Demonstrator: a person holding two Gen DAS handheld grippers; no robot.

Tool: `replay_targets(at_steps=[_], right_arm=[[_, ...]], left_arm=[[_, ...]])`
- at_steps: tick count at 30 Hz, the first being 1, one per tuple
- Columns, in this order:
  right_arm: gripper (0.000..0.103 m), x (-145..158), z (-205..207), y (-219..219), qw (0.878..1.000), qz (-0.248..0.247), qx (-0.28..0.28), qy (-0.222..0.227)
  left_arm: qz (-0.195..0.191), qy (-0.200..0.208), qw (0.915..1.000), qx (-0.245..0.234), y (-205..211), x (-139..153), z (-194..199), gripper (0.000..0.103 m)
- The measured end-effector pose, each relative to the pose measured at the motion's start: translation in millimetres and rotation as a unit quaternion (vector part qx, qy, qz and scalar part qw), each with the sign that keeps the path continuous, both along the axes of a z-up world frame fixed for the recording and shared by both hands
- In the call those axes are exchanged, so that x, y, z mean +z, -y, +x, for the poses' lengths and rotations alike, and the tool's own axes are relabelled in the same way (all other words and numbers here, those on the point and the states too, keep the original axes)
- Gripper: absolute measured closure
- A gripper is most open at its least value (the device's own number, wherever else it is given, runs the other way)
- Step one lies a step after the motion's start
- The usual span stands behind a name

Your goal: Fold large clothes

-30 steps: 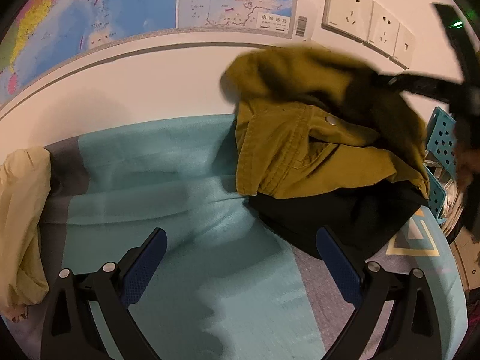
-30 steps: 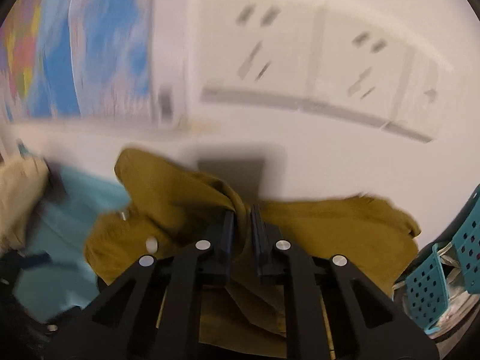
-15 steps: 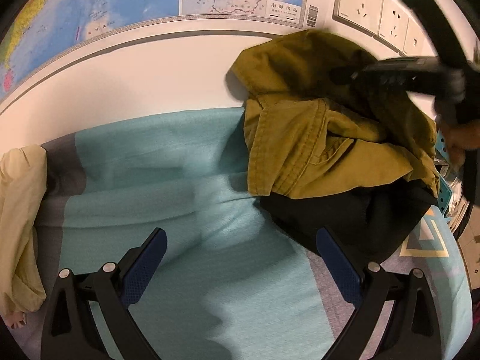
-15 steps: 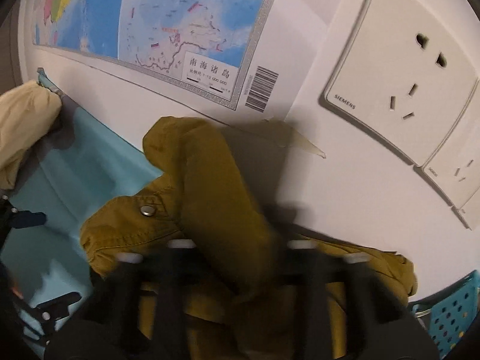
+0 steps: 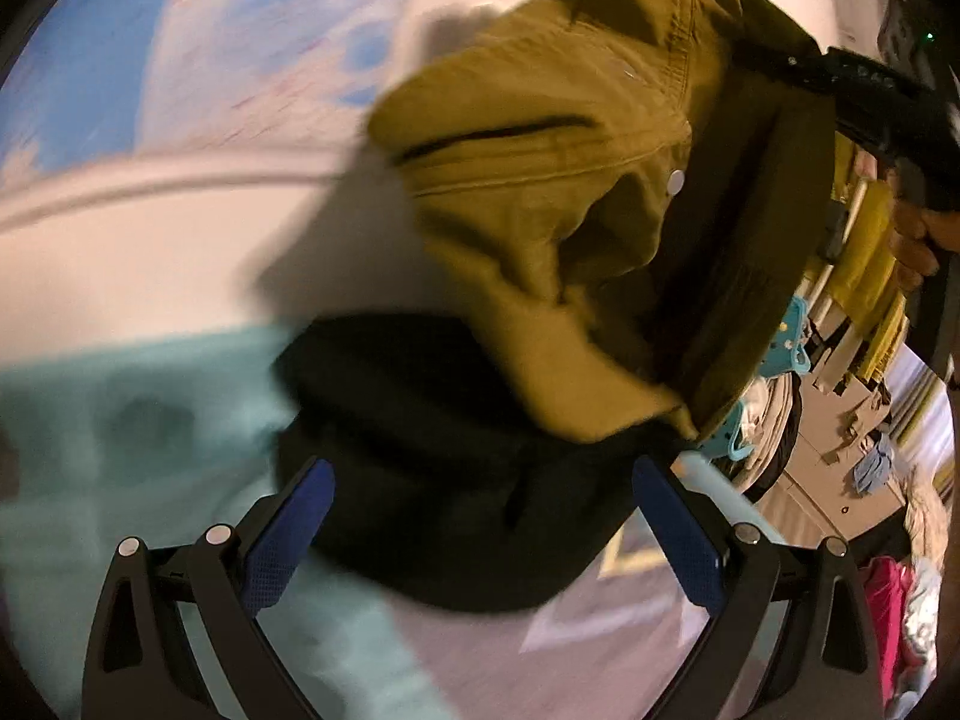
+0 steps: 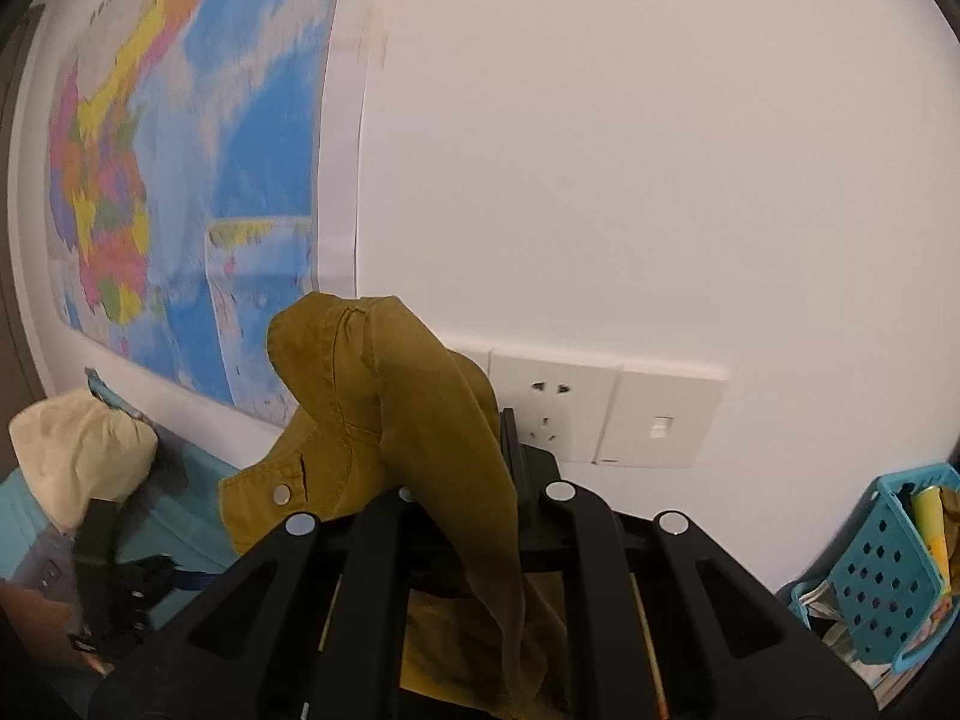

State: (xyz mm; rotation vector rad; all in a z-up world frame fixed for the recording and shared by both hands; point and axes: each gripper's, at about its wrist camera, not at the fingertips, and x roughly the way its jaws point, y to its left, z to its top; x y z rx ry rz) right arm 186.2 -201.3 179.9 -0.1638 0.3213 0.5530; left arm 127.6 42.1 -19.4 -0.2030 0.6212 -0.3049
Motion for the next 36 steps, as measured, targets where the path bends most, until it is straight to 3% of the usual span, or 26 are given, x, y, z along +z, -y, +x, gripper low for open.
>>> replay_targets(at_steps=[3,4,5,6,7,9,11,13,17,22,25,29,33,36], right_arm=[[0.095,5.3,-12.2,12.1,1.0,0.016,-0.005,0.009],[0.095,8.0,-14.4,20.1,1.0,0.029,-0.008,0.008],[0.095,10.1,-17.2,27.4,0.999,0.033,-0.015,0.013],[0.095,12.5,-18.6,37.8,0.999,0.032,-0.021,0.016],[0.095,16.5,-22.1,48.5,0.999,0.038,-0.029,0.017],[0.096,26.6,-31.6,66.8,0.998,0.042,-0.048,0.028],[0.096,43.7,-45.8,86.5,0.996,0.047,-0.068,0.043],[0.096,62.5,-64.8,101.3,0.993,0.039,-0.085,0.075],[0.097,107.3,-110.0,121.5,0.987,0.034,-0.099,0.125],[0.097,163.5,-187.5,143.7,0.974,0.038,-0.112,0.191],[0.097,184.8,-231.4,154.7,0.972,0.055,-0.096,0.209],[0.097,196.9,-296.5,154.6,0.966,0.073,-0.055,0.241],[0.097,195.8,-355.9,144.8,0.961,0.098,0.01,0.257],[0.097,191.9,-388.1,132.7,0.959,0.109,0.055,0.257]], left_arm=[[-0.012,0.006,0.9998,-0.013,16.7,6.6,25.7,0.009],[0.005,0.018,0.9997,-0.013,24.1,7.9,36.4,0.02],[0.016,0.011,0.9998,-0.01,28.3,8.3,44.1,0.062],[0.008,-0.013,0.9997,-0.02,31.0,5.9,56.3,0.092],[-0.004,-0.034,0.999,-0.029,31.4,6.1,63.1,0.103],[0.002,-0.021,0.9996,-0.021,36.5,18.2,67.7,0.102],[0.04,0.042,0.9981,-0.023,49.8,57.8,54.3,0.103],[0.032,0.067,0.9964,-0.041,55.3,88.7,45.3,0.102],[0.053,0.134,0.9881,-0.052,73.4,159.9,18.6,0.102],[0.043,0.22,0.9743,-0.026,65.0,231.4,-35.5,0.102],[0.04,0.267,0.9629,-0.012,46.3,272.0,-82.0,0.102],[0.059,0.322,0.9448,0.002,23.6,310.4,-173.2,0.102],[0.095,0.359,0.9279,0.031,4.6,326.8,-269.4,0.102],[0.125,0.363,0.9213,0.062,-11.6,333.1,-330.8,0.102]])
